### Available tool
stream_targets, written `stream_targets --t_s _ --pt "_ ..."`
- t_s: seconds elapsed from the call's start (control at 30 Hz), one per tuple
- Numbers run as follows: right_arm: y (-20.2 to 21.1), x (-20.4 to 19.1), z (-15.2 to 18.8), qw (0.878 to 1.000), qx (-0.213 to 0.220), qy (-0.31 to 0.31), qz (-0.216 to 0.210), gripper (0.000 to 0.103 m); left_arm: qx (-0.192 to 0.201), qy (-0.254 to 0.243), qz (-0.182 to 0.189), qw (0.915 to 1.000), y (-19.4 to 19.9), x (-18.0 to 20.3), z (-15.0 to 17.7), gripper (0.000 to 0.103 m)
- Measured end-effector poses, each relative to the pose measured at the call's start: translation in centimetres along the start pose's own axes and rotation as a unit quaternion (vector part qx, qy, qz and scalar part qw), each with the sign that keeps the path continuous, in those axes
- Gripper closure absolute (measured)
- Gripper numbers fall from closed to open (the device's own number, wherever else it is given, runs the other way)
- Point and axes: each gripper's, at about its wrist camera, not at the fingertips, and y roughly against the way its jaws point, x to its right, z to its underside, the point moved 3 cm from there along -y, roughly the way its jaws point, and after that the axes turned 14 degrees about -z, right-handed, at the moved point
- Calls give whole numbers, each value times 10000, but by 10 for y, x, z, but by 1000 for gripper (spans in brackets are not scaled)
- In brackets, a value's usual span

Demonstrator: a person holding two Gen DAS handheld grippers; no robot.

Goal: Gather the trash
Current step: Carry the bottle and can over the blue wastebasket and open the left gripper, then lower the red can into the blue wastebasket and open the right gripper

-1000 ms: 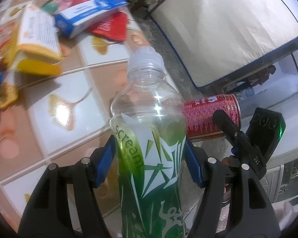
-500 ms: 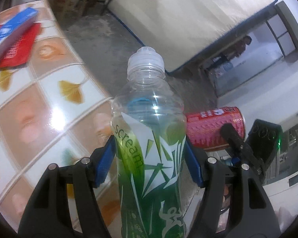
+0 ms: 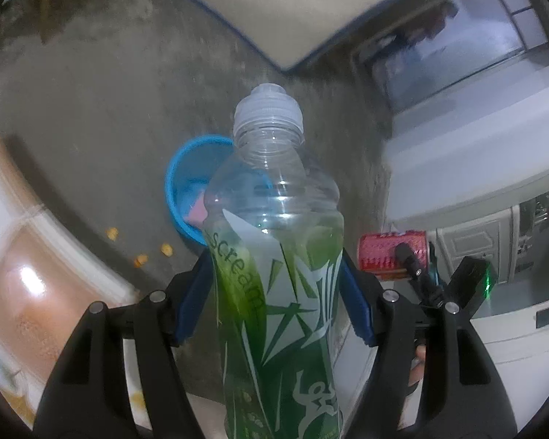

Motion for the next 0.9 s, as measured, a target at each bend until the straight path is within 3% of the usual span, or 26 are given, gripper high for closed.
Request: stream_targets --t_s 0.2,0.27,0.3,0.33,0.4,0.53,0.67,0.9 --pt "-15 38 16 9980 -137 -609 87 35 -690 183 -399 9966 -83 31 -44 41" --pt "-17 44 21 9975 -171 -684 52 35 -727 209 -570 9955 -100 37 -57 36" --pt "-20 45 22 9974 -187 -690 69 35 -705 229 -693 9948 -109 39 -64 24" --pt "-20 46 24 9973 -203 -693 95 35 -643 258 -826 9942 -114 41 -70 19" --pt "-22 49 30 9970 -256 -723 103 35 -439 410 -985 9933 -115 43 -78 19" --pt "-24 56 36 9963 -383 -756 127 35 -163 673 -809 9943 -98 35 -80 19" --pt "-35 56 40 9957 -491 -774 130 35 144 466 -832 9953 -67 33 -74 19" --pt "-67 57 37 9949 -720 -695 133 35 711 376 -497 9955 17 -2 -33 19"
